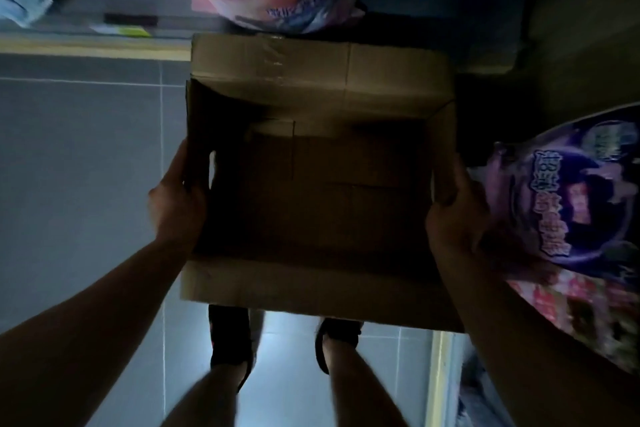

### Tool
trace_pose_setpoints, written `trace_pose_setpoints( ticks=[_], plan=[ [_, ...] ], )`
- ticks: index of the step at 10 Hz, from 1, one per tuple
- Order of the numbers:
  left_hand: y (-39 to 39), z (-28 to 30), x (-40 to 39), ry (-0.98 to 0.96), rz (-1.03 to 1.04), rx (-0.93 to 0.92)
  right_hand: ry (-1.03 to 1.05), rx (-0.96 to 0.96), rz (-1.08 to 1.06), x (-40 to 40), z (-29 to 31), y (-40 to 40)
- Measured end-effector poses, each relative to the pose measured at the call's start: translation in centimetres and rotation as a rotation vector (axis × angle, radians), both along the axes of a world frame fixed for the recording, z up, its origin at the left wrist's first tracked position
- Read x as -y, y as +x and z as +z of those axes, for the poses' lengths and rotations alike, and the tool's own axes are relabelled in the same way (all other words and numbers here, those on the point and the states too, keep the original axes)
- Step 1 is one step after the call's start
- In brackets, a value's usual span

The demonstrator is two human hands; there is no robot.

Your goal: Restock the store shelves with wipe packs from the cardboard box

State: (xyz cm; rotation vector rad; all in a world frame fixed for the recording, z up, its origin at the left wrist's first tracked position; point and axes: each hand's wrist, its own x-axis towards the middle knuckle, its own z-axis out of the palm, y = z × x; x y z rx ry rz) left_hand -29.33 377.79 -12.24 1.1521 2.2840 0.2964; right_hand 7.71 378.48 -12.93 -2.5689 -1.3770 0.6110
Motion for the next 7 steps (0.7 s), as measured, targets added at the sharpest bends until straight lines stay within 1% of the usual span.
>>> trace_pose_setpoints(
  ticks=[2, 3, 4, 5, 6, 7],
  plan=[
    [0.7, -2.5, 0.3, 0.083, 0.001, 0.045, 0.096, -0.007, -0.06, -1.7, -3.2, 0.4],
    [0.9, -2.4, 1.1, 0.084, -0.017, 0.053, 0.073, 0.007, -0.029, -1.1, -3.5, 0.4],
    [0.9, -0.9, 0.7, 0.015, -0.05, 0.078, -0.11, 0.025, 0.032, -1.2, -2.3, -0.1],
    [0.5, 1.9, -0.1, -0.064, -0.133, 0.081, -0.271, -0.004, 0.066, -1.8, 0.6, -1.7],
    [0.2, 6.2, -0.6, -0.07, -0.166, 0.047, -0.325, 0.023, 0.295, -1.2, 5.9, -4.9],
    [0.3, 11.8, -0.6, -0.046, -0.354, 0.057, -0.27, 0.052, 0.544, -0.6, 12.4, -8.1]
  ],
)
